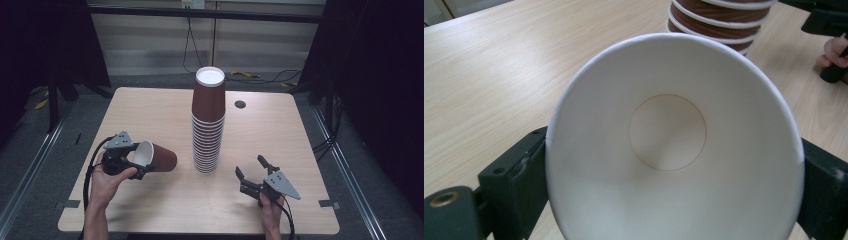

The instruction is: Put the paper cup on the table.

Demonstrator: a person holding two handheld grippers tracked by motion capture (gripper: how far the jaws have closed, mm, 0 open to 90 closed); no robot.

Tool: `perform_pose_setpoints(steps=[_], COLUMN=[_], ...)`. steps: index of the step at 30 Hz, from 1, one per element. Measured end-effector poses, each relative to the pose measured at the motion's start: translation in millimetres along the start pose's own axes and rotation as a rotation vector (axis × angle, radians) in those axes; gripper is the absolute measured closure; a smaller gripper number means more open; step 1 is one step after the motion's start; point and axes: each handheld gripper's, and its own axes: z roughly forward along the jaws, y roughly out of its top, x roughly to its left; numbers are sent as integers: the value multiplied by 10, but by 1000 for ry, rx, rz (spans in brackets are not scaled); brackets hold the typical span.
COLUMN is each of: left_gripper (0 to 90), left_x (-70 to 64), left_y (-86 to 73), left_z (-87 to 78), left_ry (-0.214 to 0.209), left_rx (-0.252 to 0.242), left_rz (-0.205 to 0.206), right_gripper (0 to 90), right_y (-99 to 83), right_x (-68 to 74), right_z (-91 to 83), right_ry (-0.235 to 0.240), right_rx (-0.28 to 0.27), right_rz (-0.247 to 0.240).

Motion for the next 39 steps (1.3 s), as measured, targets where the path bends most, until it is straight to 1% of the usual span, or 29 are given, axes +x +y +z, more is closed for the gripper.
perform_pose_setpoints(steps=[1, 2, 5, 8, 9, 12, 16, 18, 21, 22, 23, 25, 26, 27, 28, 31, 32, 34, 35, 37, 38, 39], left_gripper=[75, 75, 75, 75, 75, 75, 75, 75, 74, 74, 73, 73, 73, 73, 73, 72, 72, 71, 69, 67, 66, 64], left_x=[18, 34, 86, 120, 128, 138, 154, 173, 213, 220, 225, 227, 233, 246, 248, 269, 271, 278, 276, 273, 265, 259], left_y=[13, 29, 65, 118, 140, 208, 293, 315, 352, 365, 379, 412, 423, 431, 433, 434, 433, 442, 443, 452, 449, 443], left_z=[6, 11, 32, 52, 59, 78, 118, 133, 155, 165, 173, 189, 194, 199, 211, 225, 233, 250, 269, 300, 322, 340], left_ry=[5, 22, 18, 37, 43, 44, 55, 54, 50, 44, 44, 56, 48, 30, 34, 48, 50, 48, 46, 61, 77, 76], left_rx=[12, 27, 40, 77, 88, 116, 175, 174, 194, 201, 216, 254, 255, 259, 259, 286, 288, 315, 329, 367, 371, 375], left_rz=[-11, -11, -27, -30, -20, -10, 4, -6, 0, -4, 1, 16, 13, 9, 11, 11, 5, 18, 12, 31, 30, 23], right_gripper=[129, 129, 129, 128, 128, 128, 128, 127, 128, 128, 128, 128, 128, 128, 128, 128, 128, 128, 128, 129, 129, 129], right_y=[-2, -5, -8, -10, -9, -10, -10, -10, -10, -10, -10, -10, -10, -10, -10, -10, -10, -10, -10, -10, -10, -10], right_x=[-3, -3, -4, -6, -6, -5, -5, -5, -5, -5, -5, -4, -4, -5, -5, -4, -5, -5, -5, -5, -5, -4], right_z=[-4, -9, -17, -18, -19, -20, -20, -21, -20, -20, -21, -20, -20, -21, -21, -21, -21, -20, -20, -21, -20, -21], right_ry=[1, 3, 3, 4, 4, 4, 4, 4, 4, 4, 4, 4, 4, 4, 4, 4, 4, 4, 3, 4, 4, 4], right_rx=[-7, -12, -22, -26, -25, -25, -25, -25, -25, -25, -25, -26, -26, -25, -26, -26, -26, -26, -26, -26, -26, -26], right_rz=[-2, 5, -1, 1, 1, 1, 1, 1, 1, 1, 1, 1, 1, 1, 1, 1, 1, 1, 1, 1, 1, 1])
